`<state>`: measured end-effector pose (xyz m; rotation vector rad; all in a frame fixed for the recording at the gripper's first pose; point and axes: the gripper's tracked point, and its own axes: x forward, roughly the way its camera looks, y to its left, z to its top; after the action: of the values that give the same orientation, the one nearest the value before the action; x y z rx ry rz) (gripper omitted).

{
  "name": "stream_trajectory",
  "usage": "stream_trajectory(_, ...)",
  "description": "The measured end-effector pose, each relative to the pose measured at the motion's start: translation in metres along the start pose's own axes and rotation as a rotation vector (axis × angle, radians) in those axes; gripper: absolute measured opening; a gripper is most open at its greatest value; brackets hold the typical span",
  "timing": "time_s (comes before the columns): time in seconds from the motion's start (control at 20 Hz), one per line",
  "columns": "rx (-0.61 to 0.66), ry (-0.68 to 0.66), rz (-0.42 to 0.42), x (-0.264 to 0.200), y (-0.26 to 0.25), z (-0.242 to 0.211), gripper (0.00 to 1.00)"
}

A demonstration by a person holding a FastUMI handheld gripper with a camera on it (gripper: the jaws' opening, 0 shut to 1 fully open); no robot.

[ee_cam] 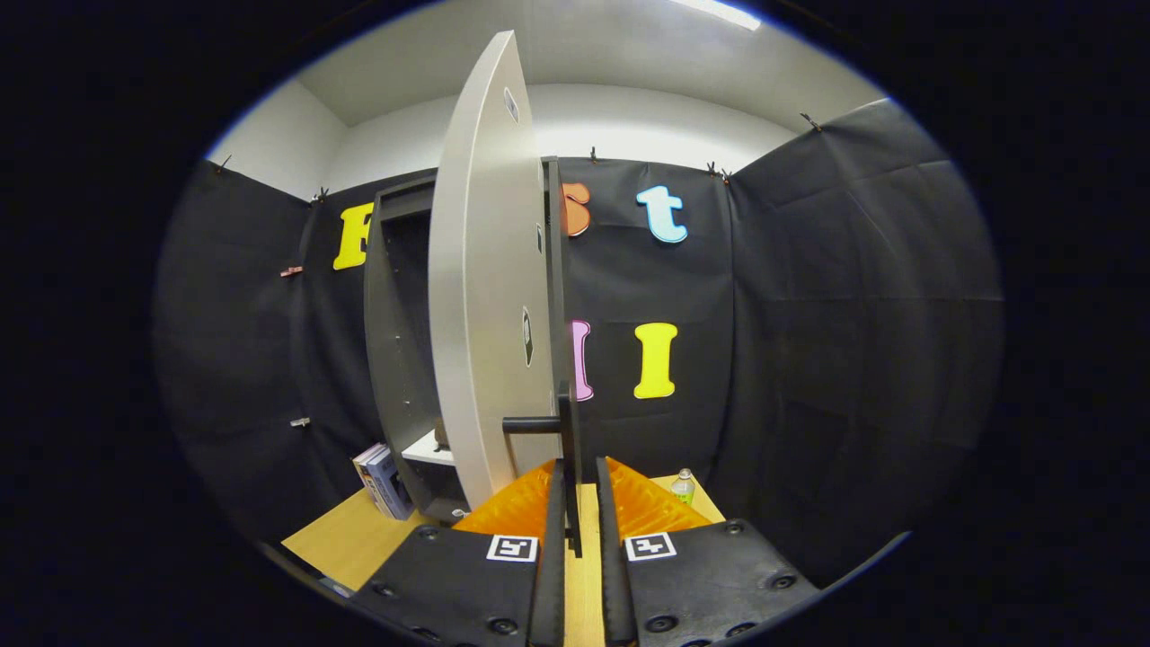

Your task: Open the shoe cabinet door, grab the shoes and put them into the shoe cabinet, then close the shoe cabinet door.

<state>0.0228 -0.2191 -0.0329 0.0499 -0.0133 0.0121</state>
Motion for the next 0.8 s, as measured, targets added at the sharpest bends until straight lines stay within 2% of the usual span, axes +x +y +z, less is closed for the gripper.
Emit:
stream_trajectory(0.1,-0.027,-0.008,-0.039,-0.017,-0.003,0.005,0.24)
stream_trajectory(0.3,-0.014,-0.031,-0.068,-0.048,0.017,0.012,0.54)
stream_trajectory(0.35,-0.007,-0.025,-0.056,-0.054,0.030,0.010,0.66)
stream_trajectory(0.4,-0.004,-0.014,-0.036,-0.059,0.045,0.005,0.72)
stream_trajectory(0.45,-0.008,0.000,-0.017,-0.059,0.061,-0.002,0.84)
stream_trajectory(0.65,-0.013,0.081,0.041,-0.052,0.120,-0.040,0.97)
stream_trajectory(0.8,0.005,0.140,0.092,-0.040,0.170,-0.071,0.97)
